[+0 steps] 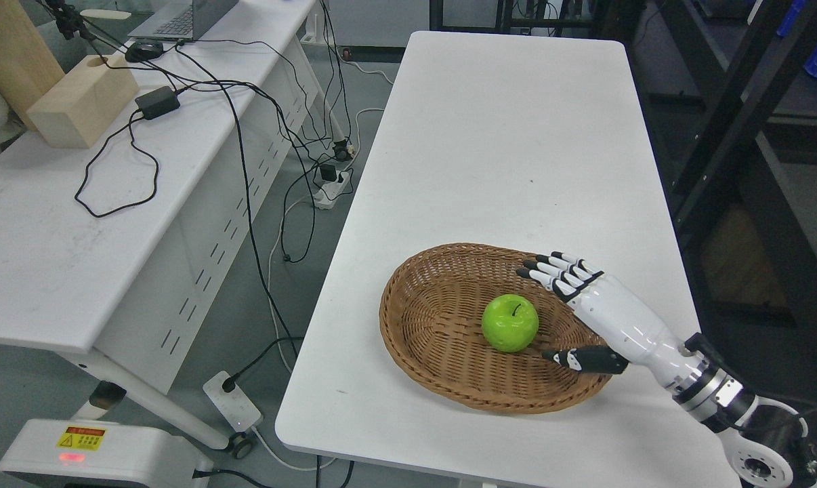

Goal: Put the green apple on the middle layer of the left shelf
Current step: 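Close the right hand fingers around the green apple in the basket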

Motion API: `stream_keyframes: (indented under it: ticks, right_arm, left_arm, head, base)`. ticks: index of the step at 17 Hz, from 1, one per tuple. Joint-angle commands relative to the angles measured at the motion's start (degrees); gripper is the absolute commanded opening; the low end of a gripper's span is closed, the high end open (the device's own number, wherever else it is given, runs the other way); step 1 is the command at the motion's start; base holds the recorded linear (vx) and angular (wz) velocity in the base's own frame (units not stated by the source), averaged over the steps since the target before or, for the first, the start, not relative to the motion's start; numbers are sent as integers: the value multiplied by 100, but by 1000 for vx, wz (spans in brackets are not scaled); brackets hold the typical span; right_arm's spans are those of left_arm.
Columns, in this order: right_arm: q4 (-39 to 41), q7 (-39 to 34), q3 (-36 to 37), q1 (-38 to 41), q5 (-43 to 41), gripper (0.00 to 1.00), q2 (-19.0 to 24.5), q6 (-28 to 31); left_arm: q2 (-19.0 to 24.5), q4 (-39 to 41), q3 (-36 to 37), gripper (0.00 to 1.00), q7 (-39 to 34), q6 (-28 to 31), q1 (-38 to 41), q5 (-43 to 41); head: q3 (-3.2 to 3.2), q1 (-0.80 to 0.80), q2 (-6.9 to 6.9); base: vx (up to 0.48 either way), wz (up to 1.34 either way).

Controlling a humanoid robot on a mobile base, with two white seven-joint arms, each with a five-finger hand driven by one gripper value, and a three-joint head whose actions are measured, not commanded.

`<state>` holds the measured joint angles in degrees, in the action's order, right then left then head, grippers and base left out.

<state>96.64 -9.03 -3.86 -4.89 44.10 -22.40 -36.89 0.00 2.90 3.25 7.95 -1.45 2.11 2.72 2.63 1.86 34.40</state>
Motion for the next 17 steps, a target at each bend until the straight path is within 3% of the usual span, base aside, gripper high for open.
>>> stream_keyframes:
  ticks: [1,5,17]
  right_arm:
    - [-83,-72,-1239,-240,775,100,-301,41]
    - [-628,-590,-1372,-670,864,100,-221,138]
    - [-673,-626,-1345,-1022,688,100,-203,612]
  left_arm:
    - [100,-8,0,100,-4,-5,0,9]
    - [100,0,0,100,-4,-5,0,0]
    - [100,-8,0,100,5,-5,0,0]
  head:
    - [0,0,0]
    - [0,0,0]
    - [0,0,0]
  base:
    - [0,0]
    - [0,0]
    - [-1,0]
